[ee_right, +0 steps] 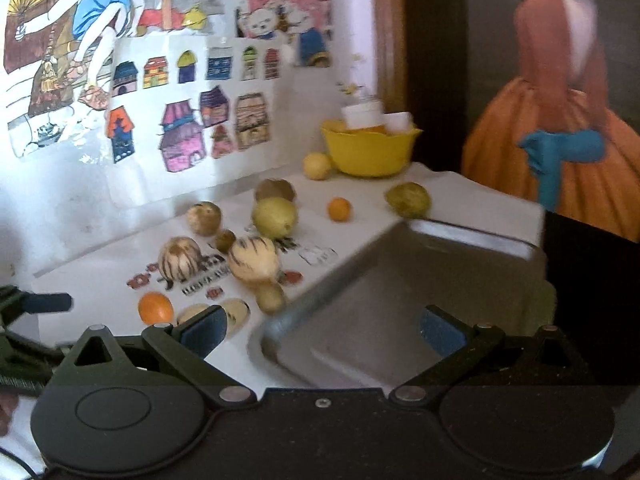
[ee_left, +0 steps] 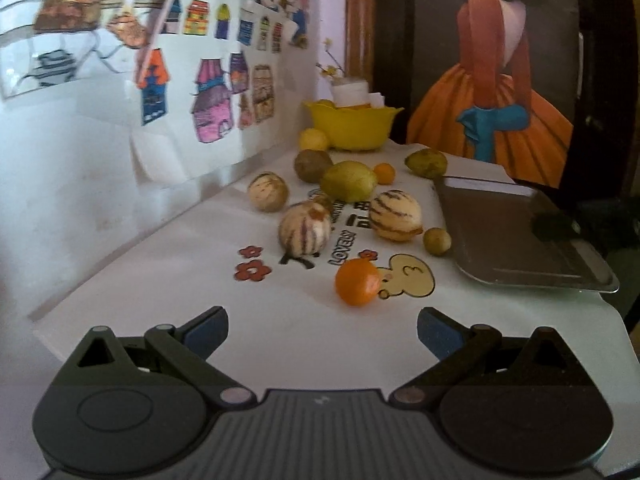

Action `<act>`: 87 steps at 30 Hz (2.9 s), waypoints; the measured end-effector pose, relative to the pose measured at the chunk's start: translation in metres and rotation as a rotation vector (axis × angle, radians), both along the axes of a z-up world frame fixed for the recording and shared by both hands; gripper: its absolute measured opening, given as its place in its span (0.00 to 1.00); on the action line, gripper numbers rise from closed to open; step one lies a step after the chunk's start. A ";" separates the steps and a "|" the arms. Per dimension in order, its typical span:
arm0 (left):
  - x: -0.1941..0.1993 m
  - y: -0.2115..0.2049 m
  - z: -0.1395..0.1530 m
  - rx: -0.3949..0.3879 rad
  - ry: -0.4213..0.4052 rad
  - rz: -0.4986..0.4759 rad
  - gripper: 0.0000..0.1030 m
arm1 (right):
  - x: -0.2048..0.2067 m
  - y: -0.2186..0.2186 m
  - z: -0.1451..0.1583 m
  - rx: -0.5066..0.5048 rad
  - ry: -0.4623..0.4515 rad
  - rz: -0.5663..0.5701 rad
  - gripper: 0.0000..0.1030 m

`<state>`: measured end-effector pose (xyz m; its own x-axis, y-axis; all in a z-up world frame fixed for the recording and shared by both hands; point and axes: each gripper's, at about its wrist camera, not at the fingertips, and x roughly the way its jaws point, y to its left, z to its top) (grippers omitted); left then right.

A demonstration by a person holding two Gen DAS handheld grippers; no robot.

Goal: Organize fruits
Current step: 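Move the left tool to the small orange while the right tool approaches a striped pepino melon, then close the left tool on the orange while the right tool closes on the striped melon, then carry the orange in the left tool over the metal tray while the right tool carries the melon there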

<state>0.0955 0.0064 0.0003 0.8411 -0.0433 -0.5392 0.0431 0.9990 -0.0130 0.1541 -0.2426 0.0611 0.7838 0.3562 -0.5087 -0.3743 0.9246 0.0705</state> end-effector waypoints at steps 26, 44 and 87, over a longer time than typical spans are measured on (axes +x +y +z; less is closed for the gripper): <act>0.046 0.004 -0.012 -0.113 0.032 -0.070 0.71 | 0.132 0.089 -0.023 -0.072 0.194 0.315 0.83; 0.056 -0.005 -0.016 -0.078 0.061 -0.064 0.37 | 0.147 0.099 -0.042 -0.096 0.242 0.322 0.60; 0.152 -0.061 0.022 -0.185 0.003 -0.226 0.33 | 0.151 -0.074 0.010 -0.035 0.075 -0.032 0.54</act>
<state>0.2478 -0.0541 0.0224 0.7972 -0.3273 -0.5074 0.2637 0.9447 -0.1950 0.3052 -0.3162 0.0712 0.7539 0.3124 -0.5780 -0.3397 0.9383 0.0641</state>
